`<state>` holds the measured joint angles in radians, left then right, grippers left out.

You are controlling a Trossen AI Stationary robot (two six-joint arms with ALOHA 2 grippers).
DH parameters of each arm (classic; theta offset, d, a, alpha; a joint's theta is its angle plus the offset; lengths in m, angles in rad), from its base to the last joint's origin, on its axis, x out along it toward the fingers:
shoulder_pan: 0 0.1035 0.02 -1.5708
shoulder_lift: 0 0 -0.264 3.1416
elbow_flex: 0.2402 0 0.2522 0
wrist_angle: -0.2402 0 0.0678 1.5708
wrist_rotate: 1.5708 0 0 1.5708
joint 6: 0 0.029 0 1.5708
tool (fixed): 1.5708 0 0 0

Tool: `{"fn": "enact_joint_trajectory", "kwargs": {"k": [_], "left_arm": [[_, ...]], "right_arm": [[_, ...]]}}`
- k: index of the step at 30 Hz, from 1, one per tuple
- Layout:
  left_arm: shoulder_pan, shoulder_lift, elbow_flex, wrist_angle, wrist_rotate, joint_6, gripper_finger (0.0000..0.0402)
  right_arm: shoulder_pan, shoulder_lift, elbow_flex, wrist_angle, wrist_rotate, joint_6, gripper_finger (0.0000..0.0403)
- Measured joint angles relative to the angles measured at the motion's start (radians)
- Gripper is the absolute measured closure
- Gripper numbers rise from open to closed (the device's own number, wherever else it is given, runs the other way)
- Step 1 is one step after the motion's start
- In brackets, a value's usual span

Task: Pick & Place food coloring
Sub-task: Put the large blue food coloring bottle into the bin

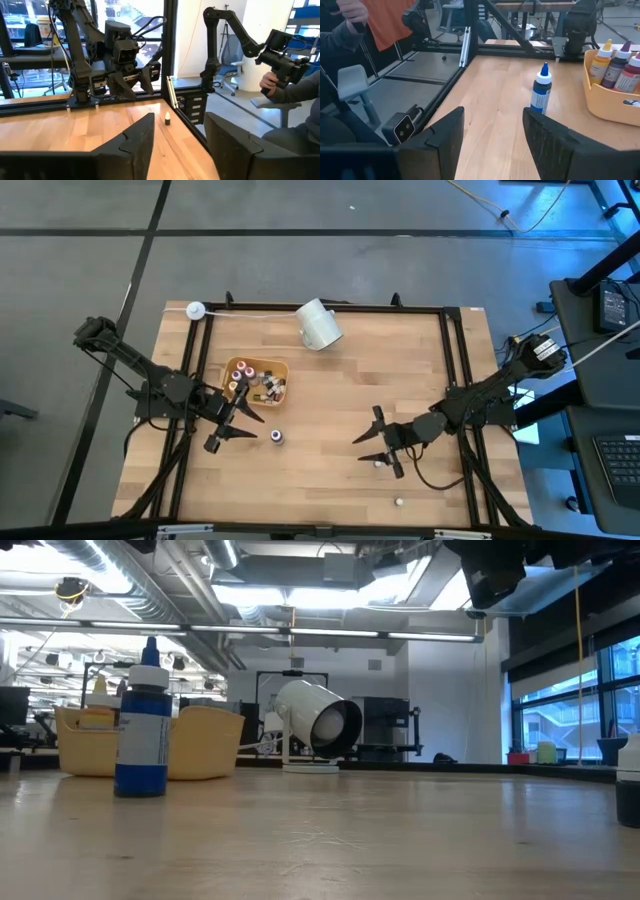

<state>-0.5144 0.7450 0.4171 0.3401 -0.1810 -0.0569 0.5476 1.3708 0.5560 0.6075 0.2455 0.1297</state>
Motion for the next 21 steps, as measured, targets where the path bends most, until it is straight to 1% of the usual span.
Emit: {"fn": "enact_joint_trajectory", "kwargs": {"k": [7, 9, 11, 12, 15, 21], "left_arm": [[0.0, 0.052, 0.0, 0.0, -0.022, 0.026, 0.017], [0.0, 0.069, 0.0, 0.004, -0.054, 0.041, 0.0161], [0.0, 0.092, 0.007, 0.022, -0.106, 0.003, 0.0158], [0.001, 0.108, 0.021, 0.014, -0.115, -0.01, 0.0158], [0.0, 0.169, 0.093, -0.085, -0.082, -0.018, 0.016], [0.001, 0.349, 0.295, -0.409, -0.09, -0.112, 0.0161]], "right_arm": [[-0.001, 0.0, 0.0, 0.0, -0.001, -0.005, 0.0198], [-0.004, 0.0, 0.0, 0.0, -0.002, -0.008, 0.0198], [-0.008, 0.0, 0.0, 0.0, -0.003, -0.008, 0.0198], [-0.012, 0.0, 0.0, 0.0, -0.003, -0.011, 0.0198], [-0.026, 0.0, 0.0, 0.0, -0.003, -0.044, 0.0198], [-0.059, 0.0, 0.0, -0.003, -0.003, -0.06, 0.0198]]}}
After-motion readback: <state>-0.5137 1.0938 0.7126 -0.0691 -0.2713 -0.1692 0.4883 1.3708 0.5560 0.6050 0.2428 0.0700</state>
